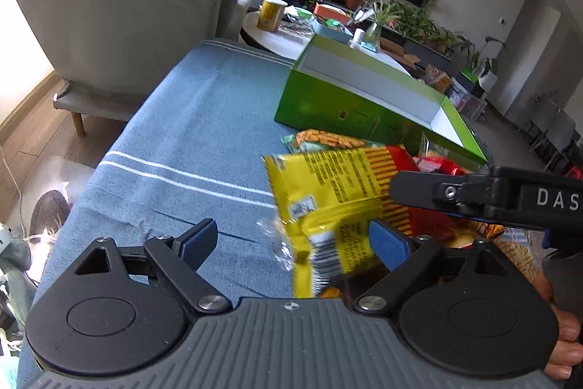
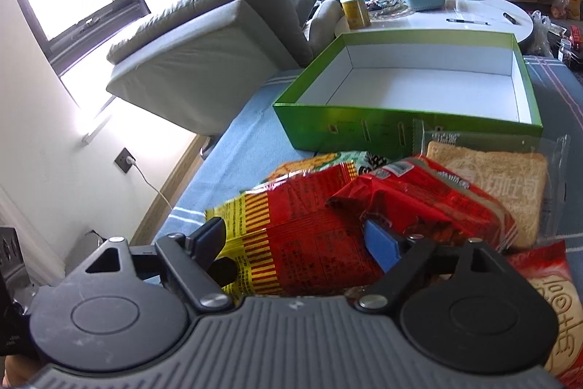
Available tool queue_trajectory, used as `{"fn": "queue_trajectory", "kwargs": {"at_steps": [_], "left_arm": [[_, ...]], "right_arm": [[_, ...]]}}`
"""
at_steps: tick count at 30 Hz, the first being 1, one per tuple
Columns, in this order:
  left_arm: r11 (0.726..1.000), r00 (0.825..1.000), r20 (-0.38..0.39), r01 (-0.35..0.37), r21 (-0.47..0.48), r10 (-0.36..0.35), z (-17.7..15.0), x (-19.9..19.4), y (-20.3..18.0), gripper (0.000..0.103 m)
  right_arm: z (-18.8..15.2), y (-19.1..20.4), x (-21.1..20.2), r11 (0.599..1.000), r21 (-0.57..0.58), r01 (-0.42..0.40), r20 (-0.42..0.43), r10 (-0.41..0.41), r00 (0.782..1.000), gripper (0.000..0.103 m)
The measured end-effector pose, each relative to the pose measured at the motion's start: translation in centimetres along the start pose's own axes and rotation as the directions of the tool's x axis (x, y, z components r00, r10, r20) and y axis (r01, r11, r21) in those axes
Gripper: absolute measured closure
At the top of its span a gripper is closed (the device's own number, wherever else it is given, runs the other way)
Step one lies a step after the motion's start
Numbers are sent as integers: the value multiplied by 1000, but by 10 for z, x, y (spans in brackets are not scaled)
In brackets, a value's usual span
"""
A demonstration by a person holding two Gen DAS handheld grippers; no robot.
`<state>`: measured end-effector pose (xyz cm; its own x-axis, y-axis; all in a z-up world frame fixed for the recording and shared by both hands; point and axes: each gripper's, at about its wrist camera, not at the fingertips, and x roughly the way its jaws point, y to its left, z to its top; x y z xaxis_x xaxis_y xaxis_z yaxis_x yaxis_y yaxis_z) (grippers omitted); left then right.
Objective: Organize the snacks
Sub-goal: 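Grasp the yellow-and-red striped chip bag with both grippers and lift it, then carry the chip bag into the green box and open both grippers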
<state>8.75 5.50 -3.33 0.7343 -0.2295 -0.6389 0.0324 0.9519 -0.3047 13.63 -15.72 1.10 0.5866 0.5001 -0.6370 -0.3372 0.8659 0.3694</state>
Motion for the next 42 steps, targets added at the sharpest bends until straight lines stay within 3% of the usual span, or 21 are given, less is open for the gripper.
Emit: {"fn": "queue_trajectory", "kwargs": {"at_steps": [4, 6, 10, 17, 27, 28, 30, 32, 35, 42], "left_arm": [[1000, 997, -80, 11, 21, -9, -6, 8, 1, 15], [999, 997, -74, 14, 29, -12, -10, 4, 3, 15], [997, 999, -49, -3, 72, 7, -13, -8, 6, 15], [995, 998, -9, -58, 79, 59, -18, -28, 20, 15], [999, 1000, -29, -7, 36, 8, -14, -5, 25, 16], [999, 1000, -23, 0, 43, 1, -14, -4, 22, 21], [997, 999, -16, 31, 64, -30, -14, -5, 17, 31], [997, 1000, -2, 14, 79, -14, -15, -9, 11, 31], [994, 999, 38, 10, 104, -14, -13, -19, 5, 32], [982, 990, 132, 20, 188, -45, 25, -45, -19, 32]], "right_arm": [[-9, 6, 2, 999, 8, -46, -56, 46, 997, 18], [-16, 10, 0, 996, 12, -85, -81, 86, 993, 18], [-21, 18, -9, 999, -25, -45, -55, 44, 998, 18], [-10, 15, -9, 999, -23, -40, -16, 40, 999, 18], [-8, 20, 31, 998, -48, -27, -89, 23, 996, 18], [-10, 20, 32, 998, -51, -24, -88, 20, 996, 18], [-12, 21, 29, 998, -58, -12, -78, 7, 997, 18], [-12, 21, 22, 998, -50, -24, -72, 20, 997, 28], [-10, 24, 8, 998, -48, -37, -41, 35, 999, 33], [8, 32, -25, 997, -59, -42, 71, 46, 996, 33]]}}
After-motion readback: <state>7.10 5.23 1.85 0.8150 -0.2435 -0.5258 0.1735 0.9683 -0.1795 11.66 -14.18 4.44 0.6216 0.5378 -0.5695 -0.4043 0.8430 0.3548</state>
